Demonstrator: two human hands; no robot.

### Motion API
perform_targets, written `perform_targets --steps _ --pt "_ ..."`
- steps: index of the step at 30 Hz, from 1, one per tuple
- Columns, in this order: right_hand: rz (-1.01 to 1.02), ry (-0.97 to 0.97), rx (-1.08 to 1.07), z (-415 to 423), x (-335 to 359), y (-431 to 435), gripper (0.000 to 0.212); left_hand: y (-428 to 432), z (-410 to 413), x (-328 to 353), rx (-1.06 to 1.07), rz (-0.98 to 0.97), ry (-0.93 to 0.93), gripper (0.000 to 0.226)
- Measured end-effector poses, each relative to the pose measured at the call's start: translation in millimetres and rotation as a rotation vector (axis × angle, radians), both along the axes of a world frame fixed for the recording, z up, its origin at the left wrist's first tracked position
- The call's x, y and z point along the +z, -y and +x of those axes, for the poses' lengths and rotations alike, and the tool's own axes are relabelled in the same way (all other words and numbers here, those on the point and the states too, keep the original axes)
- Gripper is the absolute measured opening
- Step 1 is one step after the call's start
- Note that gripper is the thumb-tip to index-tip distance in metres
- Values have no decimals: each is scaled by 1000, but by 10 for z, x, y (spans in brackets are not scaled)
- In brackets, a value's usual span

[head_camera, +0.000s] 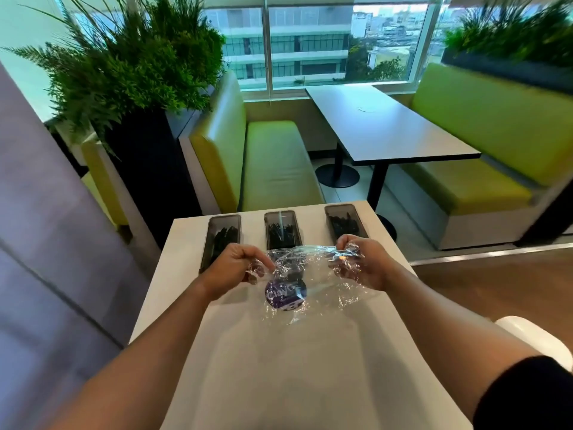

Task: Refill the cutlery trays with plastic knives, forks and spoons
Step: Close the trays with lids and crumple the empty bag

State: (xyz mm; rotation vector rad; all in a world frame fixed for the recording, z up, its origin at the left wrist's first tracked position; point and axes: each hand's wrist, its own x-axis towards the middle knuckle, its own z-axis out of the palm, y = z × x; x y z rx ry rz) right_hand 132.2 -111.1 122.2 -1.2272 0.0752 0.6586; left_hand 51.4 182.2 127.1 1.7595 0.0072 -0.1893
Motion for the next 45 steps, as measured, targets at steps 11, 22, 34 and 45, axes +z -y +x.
perform_targets --steps 11,22,34,45 --pt "-507 393 313 21 328 -191 38 36 108 155 -184 257 -89 28" --pt "-750 660 304 94 455 -284 35 435 276 -31 13 300 57 9" --pt "-943 1302 200 -271 71 -233 27 816 467 28 344 -522 -246 28" --pt "-764 943 76 -276 -59 59 28 1100 457 24 196 -577 -163 18"
